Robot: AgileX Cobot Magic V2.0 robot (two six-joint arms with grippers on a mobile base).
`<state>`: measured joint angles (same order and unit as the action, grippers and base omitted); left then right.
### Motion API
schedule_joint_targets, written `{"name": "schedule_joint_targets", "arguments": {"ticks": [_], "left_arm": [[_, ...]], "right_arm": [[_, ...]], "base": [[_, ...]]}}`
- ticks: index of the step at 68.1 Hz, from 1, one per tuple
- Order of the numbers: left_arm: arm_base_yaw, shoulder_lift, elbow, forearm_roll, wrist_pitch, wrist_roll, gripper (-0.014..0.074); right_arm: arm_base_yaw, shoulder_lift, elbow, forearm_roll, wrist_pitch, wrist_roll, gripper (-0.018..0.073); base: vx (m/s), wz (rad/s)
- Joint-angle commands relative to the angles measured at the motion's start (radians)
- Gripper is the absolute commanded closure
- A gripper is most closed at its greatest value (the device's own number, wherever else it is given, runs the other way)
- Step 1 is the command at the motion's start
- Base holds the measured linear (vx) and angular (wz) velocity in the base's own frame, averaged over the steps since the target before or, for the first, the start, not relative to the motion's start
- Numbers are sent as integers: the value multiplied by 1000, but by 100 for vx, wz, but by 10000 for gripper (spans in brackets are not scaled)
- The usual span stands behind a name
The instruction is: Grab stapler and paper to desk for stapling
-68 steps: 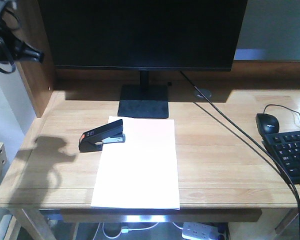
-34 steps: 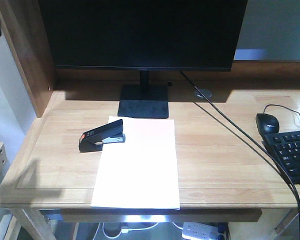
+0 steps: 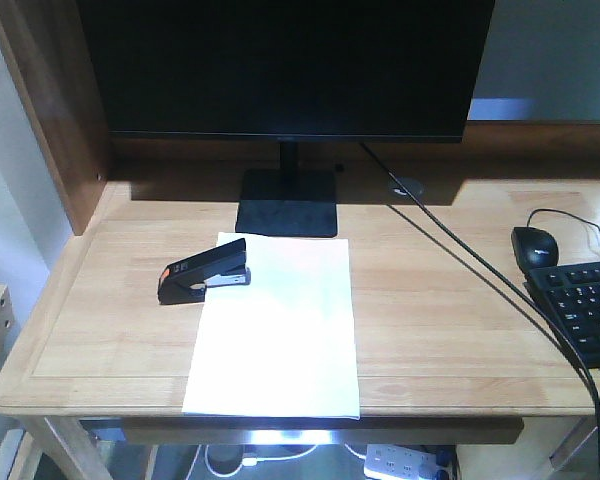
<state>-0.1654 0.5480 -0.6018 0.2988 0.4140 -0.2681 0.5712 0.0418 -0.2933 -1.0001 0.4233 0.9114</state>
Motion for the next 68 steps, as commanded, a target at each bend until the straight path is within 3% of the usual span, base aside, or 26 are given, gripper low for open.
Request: {"name": "schedule_joint_targets", "arguments": {"ticks": [1,23,68], "left_arm": [[-4,-112,48,-14,-84,-10,603],[-4,-437,246,-64,-83,-11,603],[-4,-447,270,-64,-63,-10,603]], "right_arm": [[-4,14,-23,-33,-41,-1,-18],[-4,14,-23,-36,-47,-1,-18],[-4,14,-23,-39,-49,-1,-18]], "base": [[0,0],[0,0],[0,0]]}}
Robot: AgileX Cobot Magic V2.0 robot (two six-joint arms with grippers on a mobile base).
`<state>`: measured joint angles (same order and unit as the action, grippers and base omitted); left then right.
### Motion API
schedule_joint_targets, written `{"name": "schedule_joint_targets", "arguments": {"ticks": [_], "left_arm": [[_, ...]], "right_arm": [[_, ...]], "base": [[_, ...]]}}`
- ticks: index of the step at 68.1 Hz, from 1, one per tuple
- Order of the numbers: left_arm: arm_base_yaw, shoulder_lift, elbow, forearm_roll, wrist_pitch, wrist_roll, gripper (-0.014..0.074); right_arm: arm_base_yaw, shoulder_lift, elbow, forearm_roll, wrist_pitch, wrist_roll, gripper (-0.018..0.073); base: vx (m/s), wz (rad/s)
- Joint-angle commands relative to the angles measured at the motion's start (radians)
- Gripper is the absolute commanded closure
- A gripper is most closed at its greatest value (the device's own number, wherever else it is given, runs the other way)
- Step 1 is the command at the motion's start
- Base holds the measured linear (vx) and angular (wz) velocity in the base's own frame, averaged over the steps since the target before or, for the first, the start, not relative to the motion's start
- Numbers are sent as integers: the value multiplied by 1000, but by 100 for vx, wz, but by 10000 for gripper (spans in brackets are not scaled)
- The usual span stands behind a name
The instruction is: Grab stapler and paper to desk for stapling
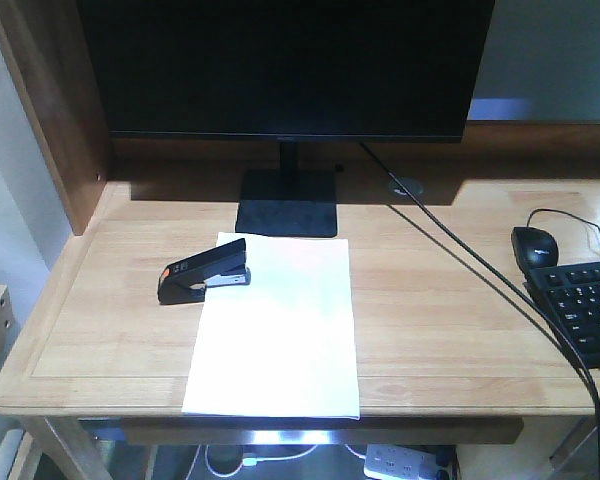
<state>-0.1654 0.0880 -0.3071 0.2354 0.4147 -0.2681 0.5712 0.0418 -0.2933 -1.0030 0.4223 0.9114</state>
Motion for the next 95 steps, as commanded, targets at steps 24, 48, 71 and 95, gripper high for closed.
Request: {"name": "schedule_joint_targets", "arguments": {"ticks": [24,48,71,95], "left_arm": [[-4,13,-25,-1,-64,-10,603],[-4,13,-25,-1,-64,-10,603],[-4,13,-25,-1,-64,-10,603],[0,6,-25,-7,-55,-10,603]], "right_arm": [[-4,15,-23,-61,-1,1,249],[-4,15,-23,-58,-10,-4,571],[-4,15,-23,-58,-10,-4,569],[-4,15,-23,-58,-10,-4,569]], "base": [[0,0],[0,0],[0,0],[0,0]]}}
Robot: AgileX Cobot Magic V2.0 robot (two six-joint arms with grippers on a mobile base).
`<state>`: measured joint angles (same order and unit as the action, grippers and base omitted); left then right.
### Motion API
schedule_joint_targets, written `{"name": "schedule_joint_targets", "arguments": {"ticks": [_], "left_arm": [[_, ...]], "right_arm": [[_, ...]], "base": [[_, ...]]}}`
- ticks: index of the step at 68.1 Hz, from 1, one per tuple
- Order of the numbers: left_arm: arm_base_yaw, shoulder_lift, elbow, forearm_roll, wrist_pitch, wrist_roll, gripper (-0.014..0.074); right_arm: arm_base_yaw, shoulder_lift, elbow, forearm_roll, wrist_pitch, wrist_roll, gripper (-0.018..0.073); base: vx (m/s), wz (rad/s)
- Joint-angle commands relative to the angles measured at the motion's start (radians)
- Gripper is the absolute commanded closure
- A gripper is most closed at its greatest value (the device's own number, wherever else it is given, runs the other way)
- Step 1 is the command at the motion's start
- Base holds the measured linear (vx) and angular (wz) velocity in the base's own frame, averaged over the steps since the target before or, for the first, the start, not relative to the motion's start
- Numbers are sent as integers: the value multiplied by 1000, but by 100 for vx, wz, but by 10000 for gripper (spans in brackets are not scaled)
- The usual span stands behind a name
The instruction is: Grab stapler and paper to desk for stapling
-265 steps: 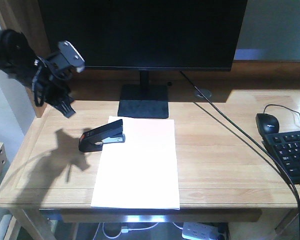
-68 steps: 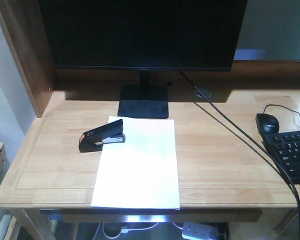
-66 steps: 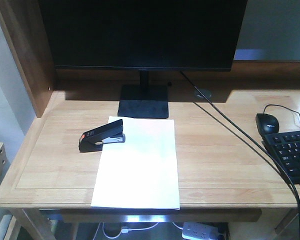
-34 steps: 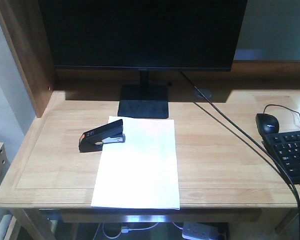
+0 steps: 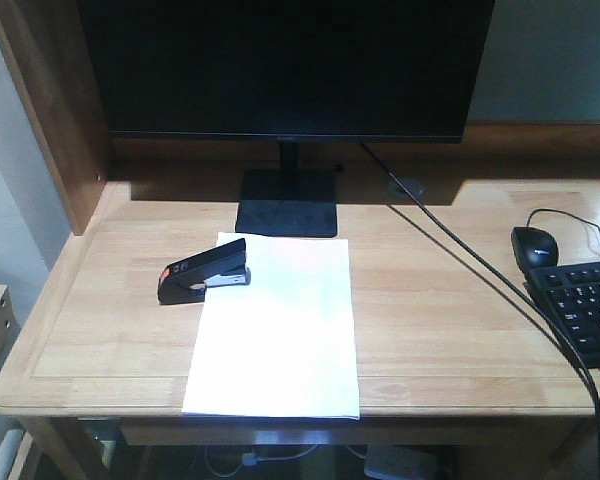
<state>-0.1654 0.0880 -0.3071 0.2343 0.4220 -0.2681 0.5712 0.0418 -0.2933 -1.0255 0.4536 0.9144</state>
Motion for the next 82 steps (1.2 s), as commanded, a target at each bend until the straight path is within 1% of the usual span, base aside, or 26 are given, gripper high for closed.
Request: {"name": "schedule_joint_targets", "arguments": {"ticks": [1,8,16,20,24,28,32,38,45,53,56,68,82], "left_arm": [[0,2,-25,-11,-61,-10,603],[16,-29,-23,-17,-61,31,603],[65,-62,12,-22,-74,71,603],[95,-76,48,-55,-96,115,603],[121,-86,91,-116,-117,174,603],[137,-95,130,-184,-146,243,603],[139,-98,171,-234,-177,279,603],[139,-98,222,-248,-228,268,603],[139,-98,279,-249,-305,228,603],[139,-98,346,-253,-415,205,603],[139,-110,342,-253,-392,204,603],[139,-118,342,-247,-391,215,603],[139,-118,342,-254,-349,214,603]], "right_arm": [[-4,15,-23,-35,-42,-7,569],[-4,15,-23,-35,-42,-7,569],[-4,15,-23,-35,-42,-7,569],[-4,15,-23,-34,-42,-7,569],[-4,15,-23,-34,-42,-7,569],[-4,15,-23,-34,-42,-7,569],[-4,15,-23,-34,-42,-7,569],[-4,15,-23,-34,-42,-7,569],[-4,15,-23,-34,-42,-7,569],[-4,15,-23,-34,-42,-7,569],[-4,15,-23,-34,-42,-7,569],[-4,15,-23,-34,-42,-7,569],[-4,15,-23,-34,-40,-7,569]], "base": [[0,0],[0,0],[0,0],[0,0],[0,0],[0,0],[0,0],[0,0],[0,0],[0,0],[0,0],[0,0],[0,0]]}}
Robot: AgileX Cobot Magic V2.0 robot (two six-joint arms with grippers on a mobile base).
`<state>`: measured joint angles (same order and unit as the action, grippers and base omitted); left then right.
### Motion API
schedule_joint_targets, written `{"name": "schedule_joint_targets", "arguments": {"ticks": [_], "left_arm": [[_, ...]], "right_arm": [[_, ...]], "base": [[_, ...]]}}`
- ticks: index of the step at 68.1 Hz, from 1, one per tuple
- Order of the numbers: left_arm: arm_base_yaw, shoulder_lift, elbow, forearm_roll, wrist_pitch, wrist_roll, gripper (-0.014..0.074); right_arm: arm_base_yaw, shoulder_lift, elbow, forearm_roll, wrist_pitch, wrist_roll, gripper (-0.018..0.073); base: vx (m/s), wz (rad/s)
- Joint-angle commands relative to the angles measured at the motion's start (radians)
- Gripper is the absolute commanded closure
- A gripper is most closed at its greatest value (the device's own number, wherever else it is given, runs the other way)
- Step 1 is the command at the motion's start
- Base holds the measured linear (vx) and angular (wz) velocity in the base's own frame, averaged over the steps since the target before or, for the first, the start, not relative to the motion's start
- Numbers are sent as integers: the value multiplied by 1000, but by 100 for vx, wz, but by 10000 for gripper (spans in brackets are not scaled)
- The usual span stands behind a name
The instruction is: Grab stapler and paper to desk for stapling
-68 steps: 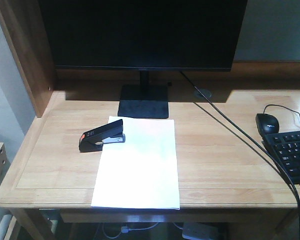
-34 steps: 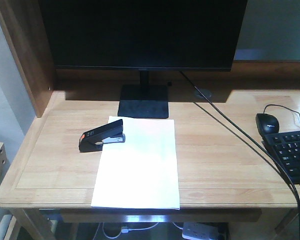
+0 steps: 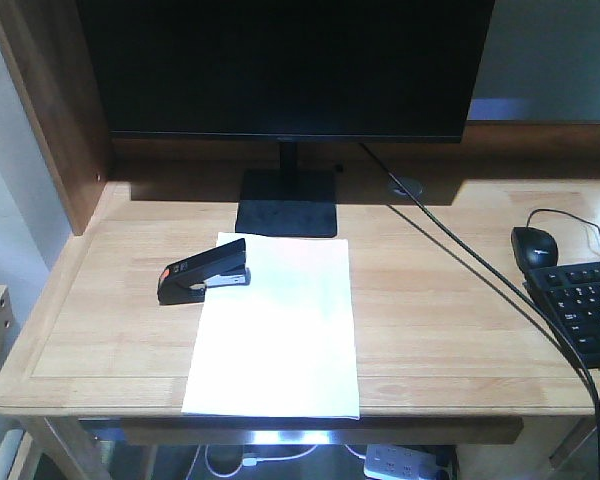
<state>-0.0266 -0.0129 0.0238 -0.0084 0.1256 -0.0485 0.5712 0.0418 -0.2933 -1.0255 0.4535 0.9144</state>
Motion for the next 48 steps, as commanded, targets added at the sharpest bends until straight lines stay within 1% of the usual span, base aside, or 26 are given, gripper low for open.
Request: {"name": "schedule_joint_targets", "arguments": {"ticks": [1,48], "left_arm": [[1,-17,12,-11,-52,-5,603],[1,-15,12,-11,-53,-5,603]], "right_arm": [[-4,15,-23,-34,-40,-7,569],[-4,15,-23,-34,-40,-7,569]], "base": [[0,0],[0,0]]}}
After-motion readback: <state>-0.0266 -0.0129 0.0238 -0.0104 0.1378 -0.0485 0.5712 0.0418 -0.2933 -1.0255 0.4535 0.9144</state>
